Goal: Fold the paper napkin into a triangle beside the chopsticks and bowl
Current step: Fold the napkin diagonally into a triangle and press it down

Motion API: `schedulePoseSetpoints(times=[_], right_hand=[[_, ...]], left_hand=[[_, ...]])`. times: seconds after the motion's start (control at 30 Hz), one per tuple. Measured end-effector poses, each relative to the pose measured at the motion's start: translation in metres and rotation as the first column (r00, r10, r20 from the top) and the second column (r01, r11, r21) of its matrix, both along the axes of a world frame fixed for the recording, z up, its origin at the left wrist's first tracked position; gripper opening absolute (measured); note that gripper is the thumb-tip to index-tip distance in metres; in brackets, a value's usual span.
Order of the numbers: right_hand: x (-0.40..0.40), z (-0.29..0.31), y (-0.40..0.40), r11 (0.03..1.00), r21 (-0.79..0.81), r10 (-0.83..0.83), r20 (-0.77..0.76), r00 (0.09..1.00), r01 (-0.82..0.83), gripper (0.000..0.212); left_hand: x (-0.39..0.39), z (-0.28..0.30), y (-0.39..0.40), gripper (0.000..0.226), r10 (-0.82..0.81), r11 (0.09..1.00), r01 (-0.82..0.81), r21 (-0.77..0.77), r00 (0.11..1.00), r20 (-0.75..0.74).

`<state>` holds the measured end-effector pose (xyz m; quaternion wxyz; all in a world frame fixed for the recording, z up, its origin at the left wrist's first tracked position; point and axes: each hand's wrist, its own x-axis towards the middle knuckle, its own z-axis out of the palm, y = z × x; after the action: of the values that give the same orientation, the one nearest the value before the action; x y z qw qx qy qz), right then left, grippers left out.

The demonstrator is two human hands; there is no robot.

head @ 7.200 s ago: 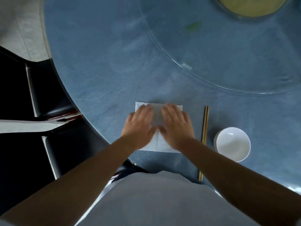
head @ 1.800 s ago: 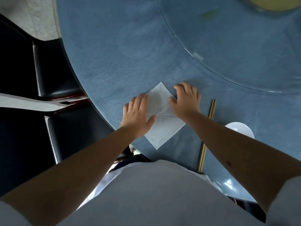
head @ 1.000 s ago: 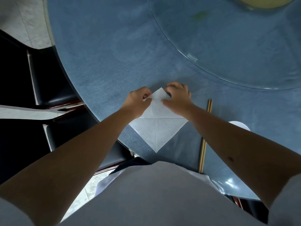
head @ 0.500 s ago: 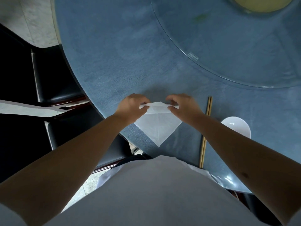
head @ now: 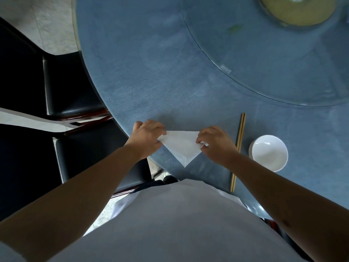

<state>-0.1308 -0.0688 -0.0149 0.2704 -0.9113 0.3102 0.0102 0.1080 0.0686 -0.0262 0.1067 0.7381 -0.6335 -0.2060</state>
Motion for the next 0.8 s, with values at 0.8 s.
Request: schedulePoseSetpoints(times=[0.8], right_hand=[[-0.022, -0.007, 0.022, 0.963, -0.215, -0.214, -0.252, 0.944, 0.161, 0.057]], left_hand=[[-0.023, -0.002, 0.038, 0.075, 0.056, 0.974, -0.081, 0.211, 0.991, 0.122]])
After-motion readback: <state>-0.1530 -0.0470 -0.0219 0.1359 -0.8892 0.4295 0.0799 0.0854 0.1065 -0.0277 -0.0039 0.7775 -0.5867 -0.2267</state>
